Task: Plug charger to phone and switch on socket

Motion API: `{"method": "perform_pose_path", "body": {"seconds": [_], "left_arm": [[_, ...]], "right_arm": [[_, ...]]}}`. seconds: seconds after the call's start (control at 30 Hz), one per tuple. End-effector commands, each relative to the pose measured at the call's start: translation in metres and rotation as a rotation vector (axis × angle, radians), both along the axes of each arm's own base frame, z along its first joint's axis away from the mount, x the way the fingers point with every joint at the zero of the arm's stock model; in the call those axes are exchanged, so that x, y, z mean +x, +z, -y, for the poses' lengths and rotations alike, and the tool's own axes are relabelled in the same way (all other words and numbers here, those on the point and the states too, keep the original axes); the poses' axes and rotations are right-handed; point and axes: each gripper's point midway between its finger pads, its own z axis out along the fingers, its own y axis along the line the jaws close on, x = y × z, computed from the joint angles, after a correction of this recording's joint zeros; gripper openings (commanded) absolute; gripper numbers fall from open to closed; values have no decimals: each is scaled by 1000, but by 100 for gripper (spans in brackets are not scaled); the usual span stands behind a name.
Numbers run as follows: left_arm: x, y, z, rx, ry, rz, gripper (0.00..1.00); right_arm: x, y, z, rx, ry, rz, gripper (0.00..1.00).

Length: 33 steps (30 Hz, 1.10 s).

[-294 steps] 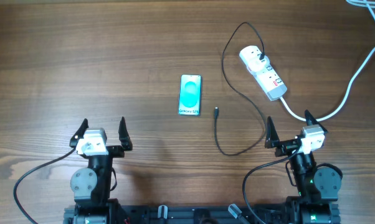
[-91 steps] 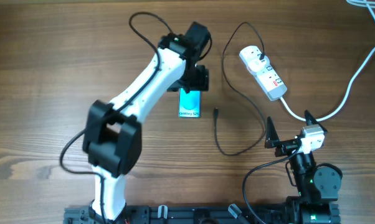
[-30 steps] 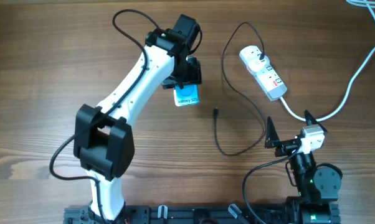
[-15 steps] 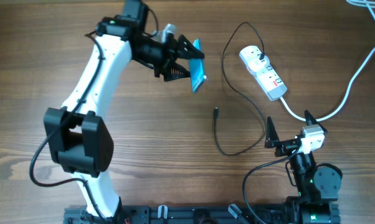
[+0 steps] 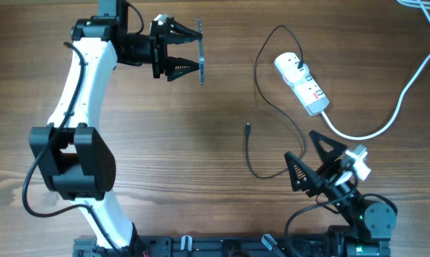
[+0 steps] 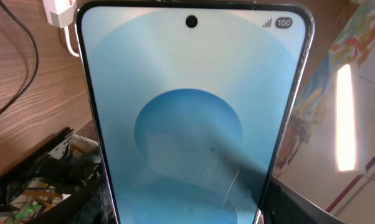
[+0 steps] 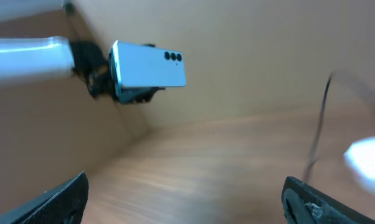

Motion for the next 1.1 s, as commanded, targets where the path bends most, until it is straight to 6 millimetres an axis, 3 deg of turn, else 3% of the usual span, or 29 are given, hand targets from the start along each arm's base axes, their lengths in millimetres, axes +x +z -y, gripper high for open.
{"method": "perform_pose_path", "body": {"seconds": [0.0,0.1,0.17,0.23,0.27,0.37,0.47,0.5,0.53,0.57,0.7,0.8,0.87,0.93,1.07], "left_arm": [[-7,25,-5,-60,-3,10,71],[-8,25,-5,-60,-3,7,71],[-8,25,-5,-60,-3,5,71],[-8,25,-5,-60,-3,5,71],[-8,25,-5,-60,-3,5,71],[-8,25,-5,-59,-1,-15,70],[-8,25,-5,-59,-1,-17,70],[-8,25,-5,-59,0,-28,70],[-8,25,-5,-59,1,-49,70],[-7,25,-5,-58,3,-75,70],[-7,25,-5,-58,4,-103,70],[-7,25,-5,-58,5,-117,71],[-7,25,-5,-57,5,-116,71],[-7,25,-5,-57,5,-116,71],[-7,24,-5,-54,7,-117,71]], "right_arm": [[-9,27,-2,329,101,-137,100],[-30,84,-4,353,150,-17,99],[-42,125,-5,243,121,77,99],[-39,146,-8,90,80,65,100],[-28,151,-8,-23,52,-39,100],[1,135,-2,-285,52,-431,99],[17,139,-7,-222,114,-641,100],[22,140,-19,-198,210,-655,96],[26,138,-26,-220,274,-634,86],[33,129,-26,-241,249,-668,82],[49,86,-11,-437,-72,-810,83],[49,84,-30,-552,-157,-775,87],[52,90,-56,-583,-147,-750,91],[58,107,-86,-598,-92,-707,93],[95,146,-141,-681,-143,-589,89]]}}
